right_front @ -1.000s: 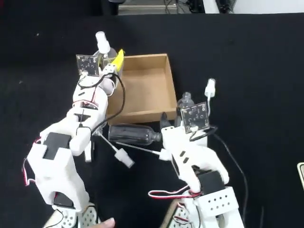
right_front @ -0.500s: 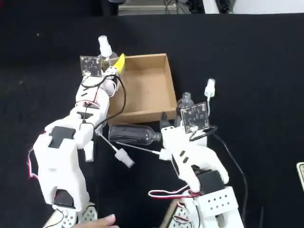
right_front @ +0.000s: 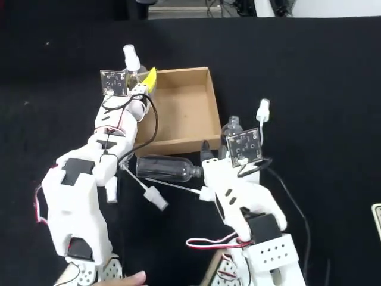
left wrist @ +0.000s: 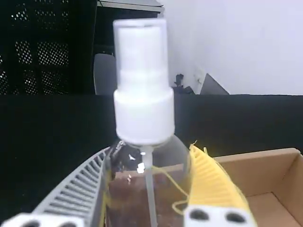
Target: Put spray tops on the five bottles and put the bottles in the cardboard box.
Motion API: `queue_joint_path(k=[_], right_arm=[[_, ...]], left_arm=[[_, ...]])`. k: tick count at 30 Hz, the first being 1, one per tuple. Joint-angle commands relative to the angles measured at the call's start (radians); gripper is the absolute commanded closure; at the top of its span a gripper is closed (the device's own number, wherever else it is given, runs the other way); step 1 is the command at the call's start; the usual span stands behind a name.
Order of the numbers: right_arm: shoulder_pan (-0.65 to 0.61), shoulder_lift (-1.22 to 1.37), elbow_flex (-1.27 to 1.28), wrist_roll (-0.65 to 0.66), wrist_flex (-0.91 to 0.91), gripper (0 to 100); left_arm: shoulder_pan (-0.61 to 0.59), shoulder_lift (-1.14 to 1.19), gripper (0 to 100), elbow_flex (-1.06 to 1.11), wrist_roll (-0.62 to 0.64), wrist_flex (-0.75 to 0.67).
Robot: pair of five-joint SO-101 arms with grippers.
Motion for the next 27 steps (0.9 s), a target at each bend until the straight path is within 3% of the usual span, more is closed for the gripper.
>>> queue_joint_path(k=[1,3,20,27], right_arm=[[0.012,-0.03,-0.025,0.008,-0.005,86.5],[0.012,-0.03,-0.025,0.008,-0.005,86.5],[0.012,-0.03,-0.027,0.008,-0.005,86.5],[0.012,-0.03,-0.027,0.008,-0.005,86.5]], left_arm=[[0.004,-0.008,77,-0.039,0.006,-0.021],[0.004,-0.008,72,-0.027,0.006,-0.021],[0.005,-0.057,74,0.021,0.005,-0.018],[0.007,-0.091,65,0.067,0.005,-0.018]])
